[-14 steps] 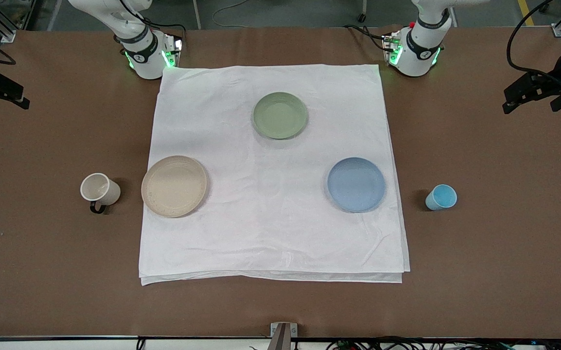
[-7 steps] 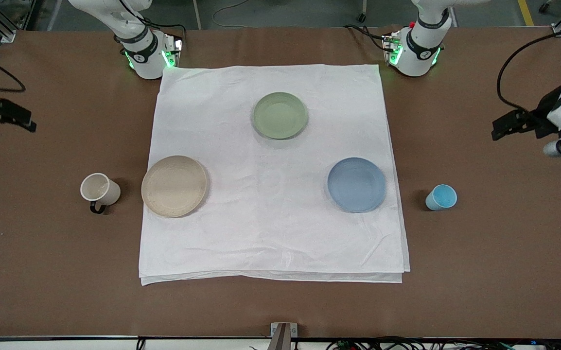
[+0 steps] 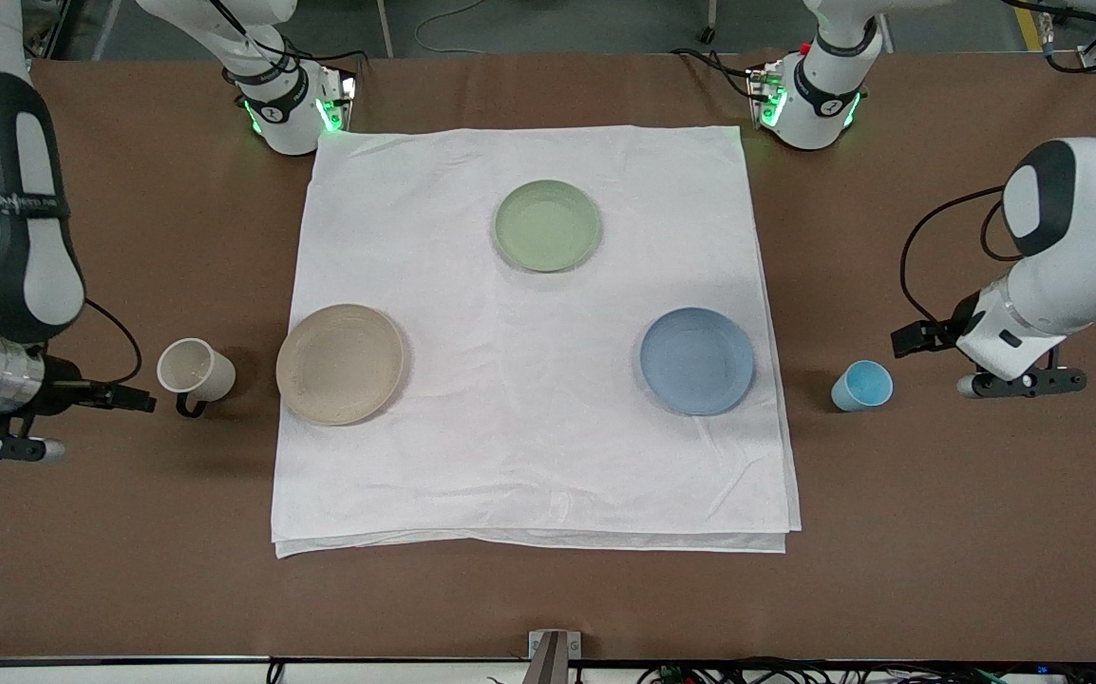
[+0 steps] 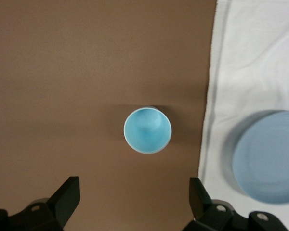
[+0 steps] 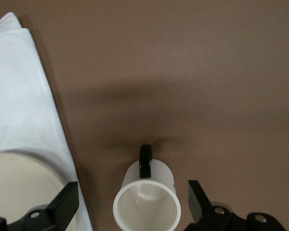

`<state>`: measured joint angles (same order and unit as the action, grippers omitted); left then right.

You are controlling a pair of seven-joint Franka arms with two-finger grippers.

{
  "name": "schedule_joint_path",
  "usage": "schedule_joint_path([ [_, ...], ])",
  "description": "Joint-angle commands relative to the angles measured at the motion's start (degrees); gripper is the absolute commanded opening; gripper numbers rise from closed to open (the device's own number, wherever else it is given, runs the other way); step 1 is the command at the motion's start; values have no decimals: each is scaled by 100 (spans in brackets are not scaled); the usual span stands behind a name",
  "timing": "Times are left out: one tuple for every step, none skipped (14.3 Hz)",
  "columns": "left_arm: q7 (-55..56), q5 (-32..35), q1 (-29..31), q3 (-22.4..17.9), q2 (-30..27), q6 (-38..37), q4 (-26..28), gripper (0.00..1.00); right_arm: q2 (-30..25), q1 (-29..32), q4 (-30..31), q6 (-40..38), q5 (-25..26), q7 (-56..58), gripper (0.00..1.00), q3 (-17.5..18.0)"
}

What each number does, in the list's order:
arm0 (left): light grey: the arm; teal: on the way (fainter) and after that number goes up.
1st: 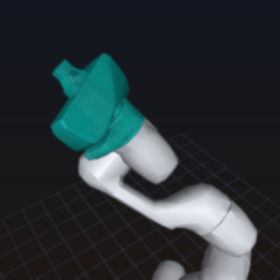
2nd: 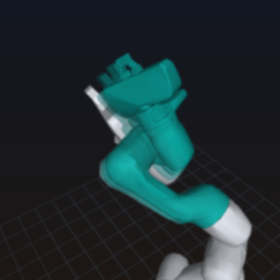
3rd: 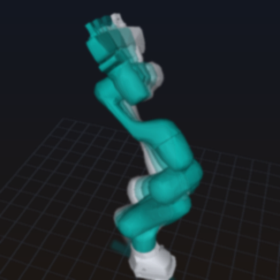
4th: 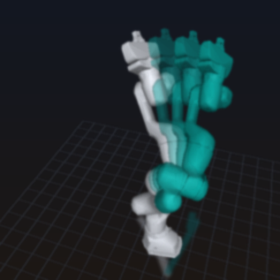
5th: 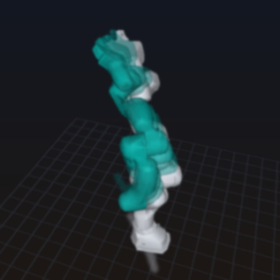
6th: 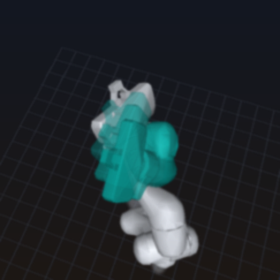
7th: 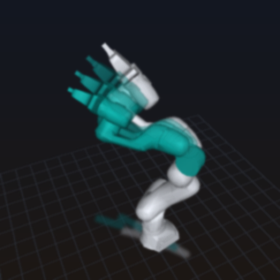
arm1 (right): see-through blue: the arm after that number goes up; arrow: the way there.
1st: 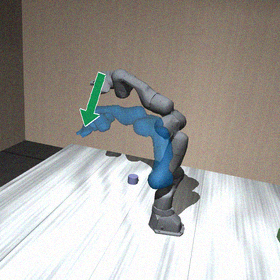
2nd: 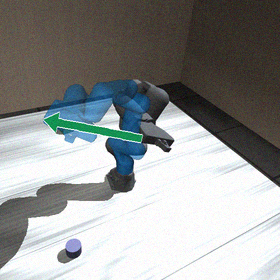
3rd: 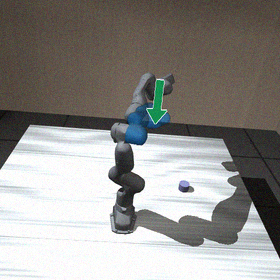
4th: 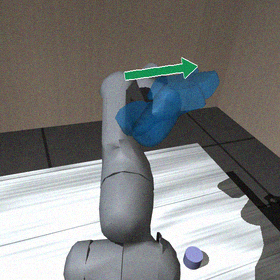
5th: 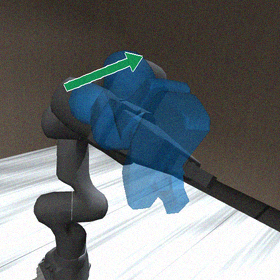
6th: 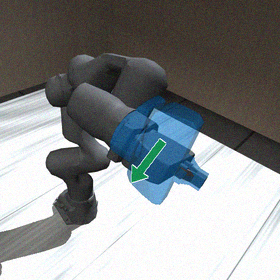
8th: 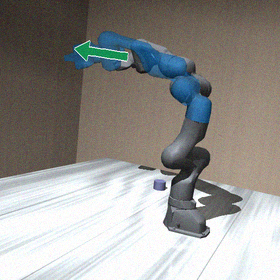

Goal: Place blue cup in blue plate and white mug in gray plate
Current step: 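Grasp the white mug with the right gripper while the left gripper grasps the cup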

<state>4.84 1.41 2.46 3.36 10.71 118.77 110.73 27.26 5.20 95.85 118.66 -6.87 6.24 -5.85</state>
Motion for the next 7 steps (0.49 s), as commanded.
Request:
schedule_joint_path([
  [-88,34,176,7,193,918,616,99,156,-10,478,806,-139,-36,100,49],
  [-88,34,211,7,395,1094,616,99,288,-2,488,904,-139,-10,100,49],
  [-80,26,220,7,605,1296,616,96,350,-19,514,983,-139,-9,95,49],
  [-80,25,220,7,790,1515,607,93,359,-45,618,992,-139,-1,88,57],
  [-71,25,220,16,957,1700,599,88,351,-72,715,984,-131,8,75,58],
  [-62,25,220,16,1107,1868,581,83,351,-72,777,966,-104,43,62,58],
  [-62,8,229,16,1230,1991,563,78,351,-72,839,984,-95,122,46,58],
])
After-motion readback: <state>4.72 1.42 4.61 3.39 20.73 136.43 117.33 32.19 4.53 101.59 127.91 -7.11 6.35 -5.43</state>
